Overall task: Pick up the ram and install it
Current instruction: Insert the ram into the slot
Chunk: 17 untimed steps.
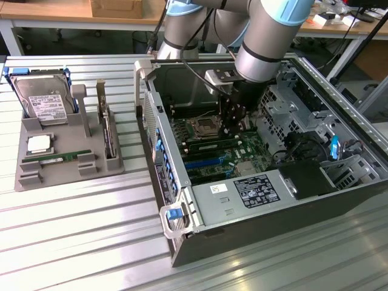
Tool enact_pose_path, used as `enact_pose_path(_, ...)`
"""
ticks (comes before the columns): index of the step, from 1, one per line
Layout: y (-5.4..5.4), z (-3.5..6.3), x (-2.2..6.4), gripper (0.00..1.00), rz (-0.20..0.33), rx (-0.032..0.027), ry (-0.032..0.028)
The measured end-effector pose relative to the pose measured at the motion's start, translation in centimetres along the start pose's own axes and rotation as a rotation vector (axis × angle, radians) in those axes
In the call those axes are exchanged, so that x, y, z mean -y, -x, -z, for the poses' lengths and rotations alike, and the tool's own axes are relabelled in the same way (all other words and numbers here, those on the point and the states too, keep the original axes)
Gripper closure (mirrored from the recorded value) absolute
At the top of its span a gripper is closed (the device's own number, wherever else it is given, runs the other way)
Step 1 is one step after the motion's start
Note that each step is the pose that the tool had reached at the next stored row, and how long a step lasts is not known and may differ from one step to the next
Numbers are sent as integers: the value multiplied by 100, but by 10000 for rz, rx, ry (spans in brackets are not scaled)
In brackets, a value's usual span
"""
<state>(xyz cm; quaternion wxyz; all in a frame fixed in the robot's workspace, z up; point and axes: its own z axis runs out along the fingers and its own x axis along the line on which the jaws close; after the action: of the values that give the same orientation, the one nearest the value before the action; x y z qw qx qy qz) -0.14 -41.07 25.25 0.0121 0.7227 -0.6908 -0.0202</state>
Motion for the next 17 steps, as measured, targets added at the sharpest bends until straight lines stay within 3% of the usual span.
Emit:
enact_pose_path(6, -23, 15, 412, 90, 8, 22, 249)
enact_pose_path(8, -35, 24, 631, 90, 6, 28, 371)
enact_pose_path(11, -53, 35, 873, 90, 5, 33, 479)
enact_pose_path(13, -55, 52, 918, 90, 6, 31, 481)
enact_pose_path(17, -53, 235, 914, 90, 5, 33, 481)
